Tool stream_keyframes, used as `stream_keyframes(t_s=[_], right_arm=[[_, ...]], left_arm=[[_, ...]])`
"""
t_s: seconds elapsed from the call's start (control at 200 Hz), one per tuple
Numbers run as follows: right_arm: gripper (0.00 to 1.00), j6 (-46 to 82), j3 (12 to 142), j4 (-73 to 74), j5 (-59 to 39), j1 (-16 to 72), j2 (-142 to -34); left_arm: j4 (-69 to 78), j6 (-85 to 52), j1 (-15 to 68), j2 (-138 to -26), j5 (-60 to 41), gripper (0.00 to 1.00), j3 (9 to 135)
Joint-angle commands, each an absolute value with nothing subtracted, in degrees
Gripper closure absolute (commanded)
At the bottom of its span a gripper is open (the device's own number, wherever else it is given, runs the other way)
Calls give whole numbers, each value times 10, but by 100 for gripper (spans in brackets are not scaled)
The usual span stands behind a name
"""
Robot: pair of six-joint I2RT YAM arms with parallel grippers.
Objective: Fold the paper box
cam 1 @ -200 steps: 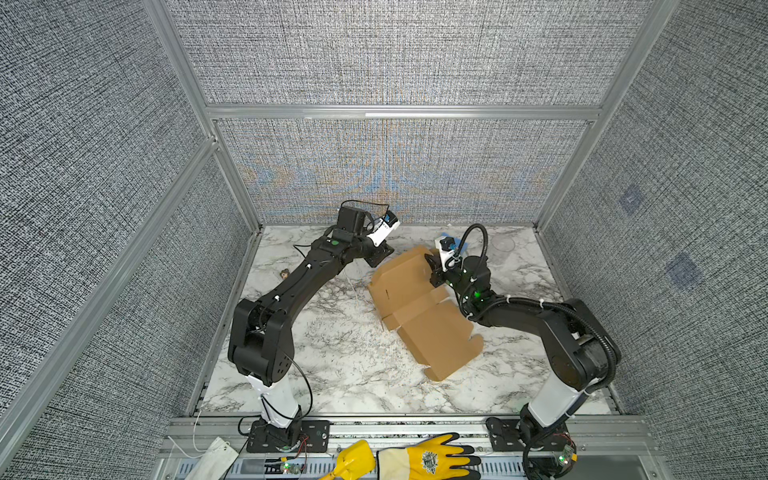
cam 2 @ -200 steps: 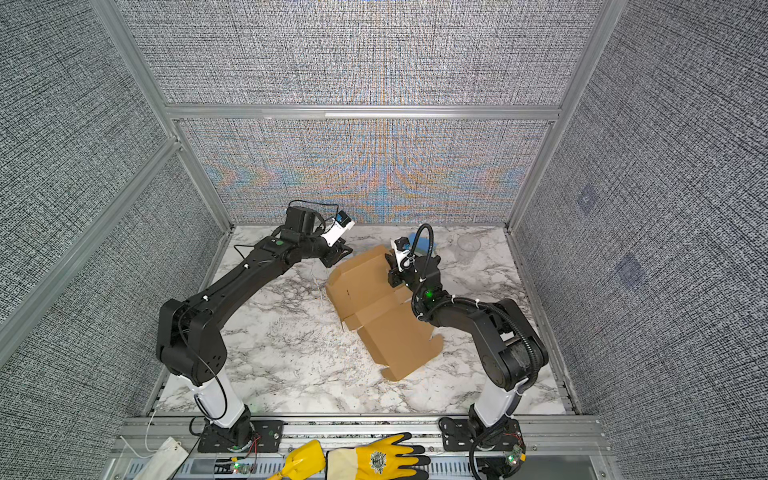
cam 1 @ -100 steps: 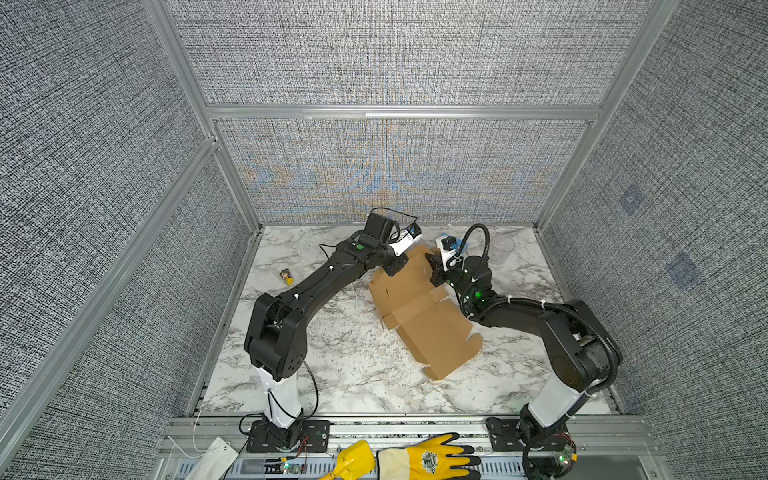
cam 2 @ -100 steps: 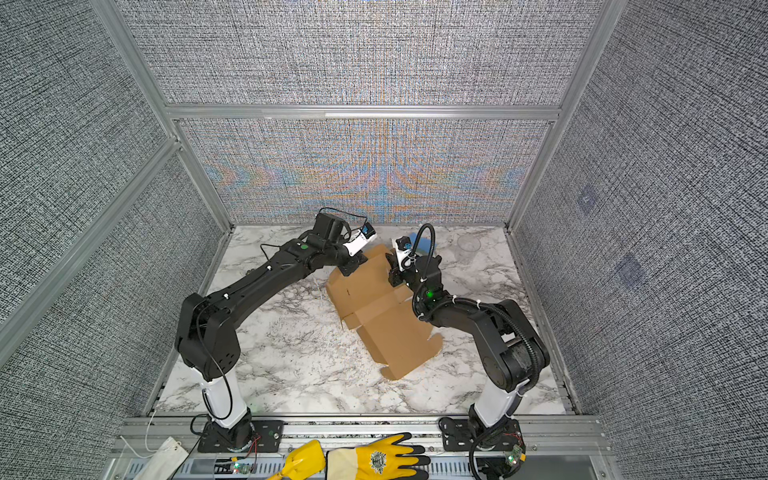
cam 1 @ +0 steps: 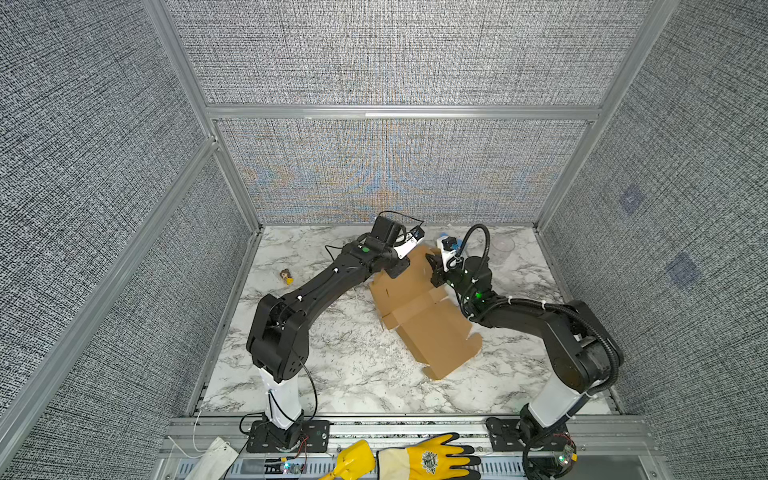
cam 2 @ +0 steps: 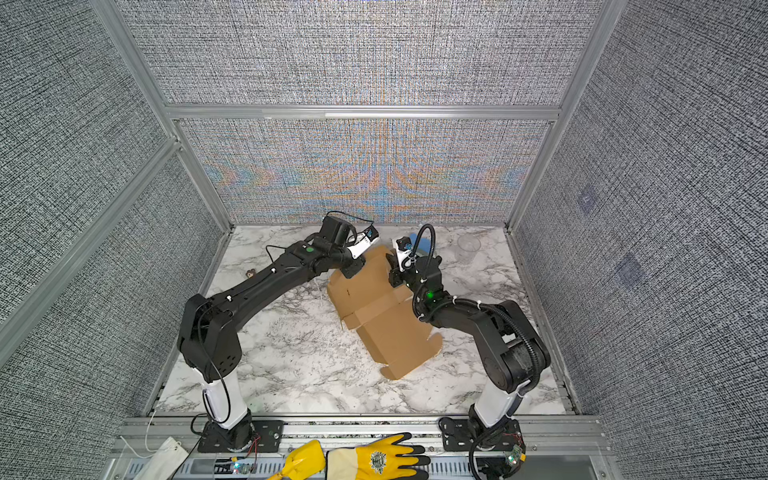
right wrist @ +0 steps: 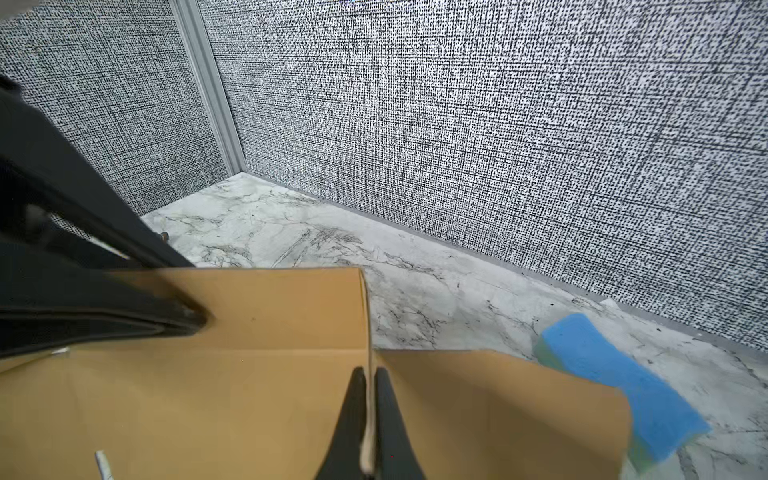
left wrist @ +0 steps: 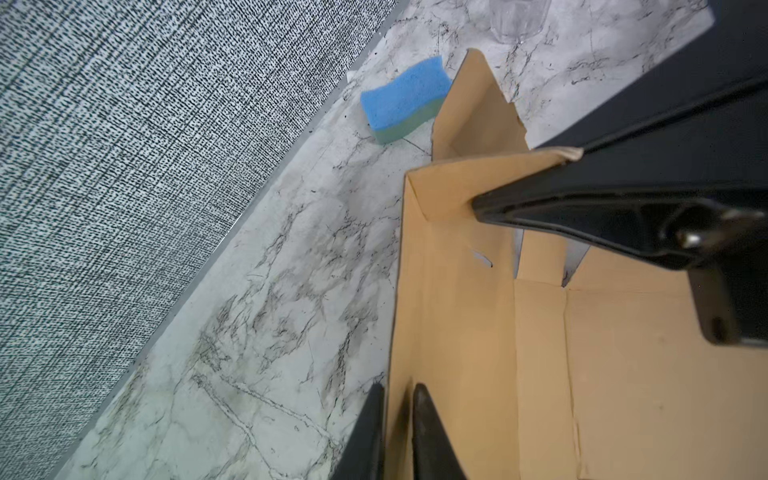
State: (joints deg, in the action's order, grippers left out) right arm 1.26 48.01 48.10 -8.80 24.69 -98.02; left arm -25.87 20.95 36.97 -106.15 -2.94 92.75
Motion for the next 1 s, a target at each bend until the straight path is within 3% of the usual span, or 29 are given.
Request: stream_keyframes(t_s=[0.0, 0.355, 0.69, 0.855, 0.995], right_arm=[[100, 19, 483, 493, -84, 247, -981], [100, 15, 483, 484, -84, 247, -977], [100, 14, 483, 472, -85, 247, -974], [45, 22, 474, 428, -72, 245, -932], [31, 49, 451, 382, -70, 230, -875]], left_arm=[[-278, 204, 369, -1053, -11, 83, 920], [-310, 206, 373, -1064, 10, 83, 937], [-361, 200, 386, -1103, 57, 95, 993], [-356, 201, 395, -1104, 95, 96, 992], [-336, 203, 406, -1099, 141, 97, 979]])
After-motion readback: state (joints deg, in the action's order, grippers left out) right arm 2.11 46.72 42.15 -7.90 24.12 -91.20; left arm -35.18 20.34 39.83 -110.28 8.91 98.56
